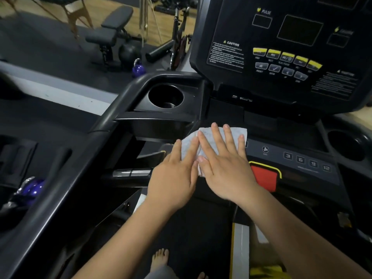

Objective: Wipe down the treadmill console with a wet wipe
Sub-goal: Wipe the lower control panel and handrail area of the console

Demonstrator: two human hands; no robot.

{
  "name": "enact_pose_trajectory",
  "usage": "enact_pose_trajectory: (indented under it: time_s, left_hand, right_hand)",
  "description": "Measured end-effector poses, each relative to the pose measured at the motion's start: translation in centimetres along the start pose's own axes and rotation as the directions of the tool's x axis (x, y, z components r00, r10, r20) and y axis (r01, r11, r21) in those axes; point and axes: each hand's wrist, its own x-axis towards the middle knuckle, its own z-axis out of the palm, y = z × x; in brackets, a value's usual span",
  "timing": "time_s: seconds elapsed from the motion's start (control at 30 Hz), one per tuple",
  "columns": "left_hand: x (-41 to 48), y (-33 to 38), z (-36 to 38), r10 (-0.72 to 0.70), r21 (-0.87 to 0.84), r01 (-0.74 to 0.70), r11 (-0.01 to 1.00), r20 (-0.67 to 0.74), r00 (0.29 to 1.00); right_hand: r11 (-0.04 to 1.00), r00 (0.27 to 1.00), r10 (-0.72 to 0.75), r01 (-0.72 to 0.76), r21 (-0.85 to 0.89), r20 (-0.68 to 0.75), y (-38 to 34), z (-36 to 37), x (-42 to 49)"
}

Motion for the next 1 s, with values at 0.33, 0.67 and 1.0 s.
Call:
enact_pose_trajectory:
  time_s: [0.33,0.67,1.0]
  left_hand:
    - [2.3,2.2,0.7,0.137,0.116,-0.133,0.984,-0.025,0.990]
    - [4.0,2.6,0.4,0.129,0.130,-0.117,0.985,-0.092,0.987]
    - [2.9,5.0,1.8,0.110,0.194,-0.090,0.977,-0.095,0.989]
  right_hand:
    - [0.991,0.994,-0.078,0.085,-0.103,0.071,3.7,0.5,-3.4]
    - [0.999,0.995,-0.046,0.048,-0.022,0.088,2.3,-0.6,-2.0]
    - [0.997,0.991,0.028,-0.018,-0.077,0.133,7.1,-1.0,-5.0]
